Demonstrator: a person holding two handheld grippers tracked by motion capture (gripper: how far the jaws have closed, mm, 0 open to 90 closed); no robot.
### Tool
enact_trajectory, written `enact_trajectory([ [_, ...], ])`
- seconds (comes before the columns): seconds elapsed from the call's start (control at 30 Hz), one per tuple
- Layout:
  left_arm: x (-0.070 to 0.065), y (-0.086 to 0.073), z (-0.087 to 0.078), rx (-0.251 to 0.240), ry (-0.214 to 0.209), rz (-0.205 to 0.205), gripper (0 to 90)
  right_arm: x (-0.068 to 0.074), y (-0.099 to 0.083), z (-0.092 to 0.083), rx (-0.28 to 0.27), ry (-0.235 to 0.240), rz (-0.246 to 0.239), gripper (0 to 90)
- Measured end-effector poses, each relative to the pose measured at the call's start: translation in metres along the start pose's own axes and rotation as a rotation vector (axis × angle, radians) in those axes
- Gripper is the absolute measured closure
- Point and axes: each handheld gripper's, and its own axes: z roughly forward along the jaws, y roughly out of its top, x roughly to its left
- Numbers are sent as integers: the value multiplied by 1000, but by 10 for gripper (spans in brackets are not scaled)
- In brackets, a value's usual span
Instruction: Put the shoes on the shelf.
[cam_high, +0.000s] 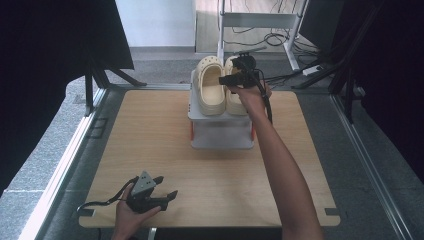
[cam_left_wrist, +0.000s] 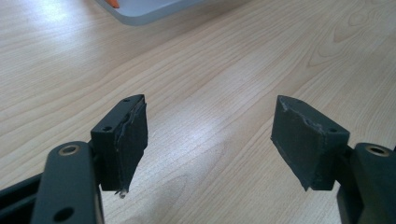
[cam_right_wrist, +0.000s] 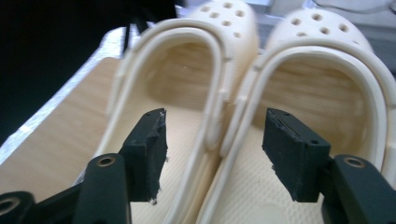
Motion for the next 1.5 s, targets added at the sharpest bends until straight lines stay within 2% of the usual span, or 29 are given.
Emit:
enact_trajectory([
  [0.07, -1, 0, -1, -2, 4, 0, 276, 1, -3, -7, -10, 34, -40, 417],
  [0.3, -2, 0, -3, -14, -8, -7, 276, 5, -18, -26, -34, 153, -106, 448],
  [0.53, -2, 0, -4, -12, -3, -7, 276, 13, -40, -42, -44, 245, -176, 460],
  [1.07, -2, -1, -2, -2, 8, 1, 276, 11, -106, -58, -93, 363, -221, 462],
  [1.3, -2, -1, -2, 1, 8, 1, 276, 1, -134, -61, -99, 379, -212, 467],
  [1.5, -2, -1, -1, 3, 9, 1, 276, -7, -149, -59, -87, 378, -200, 467],
])
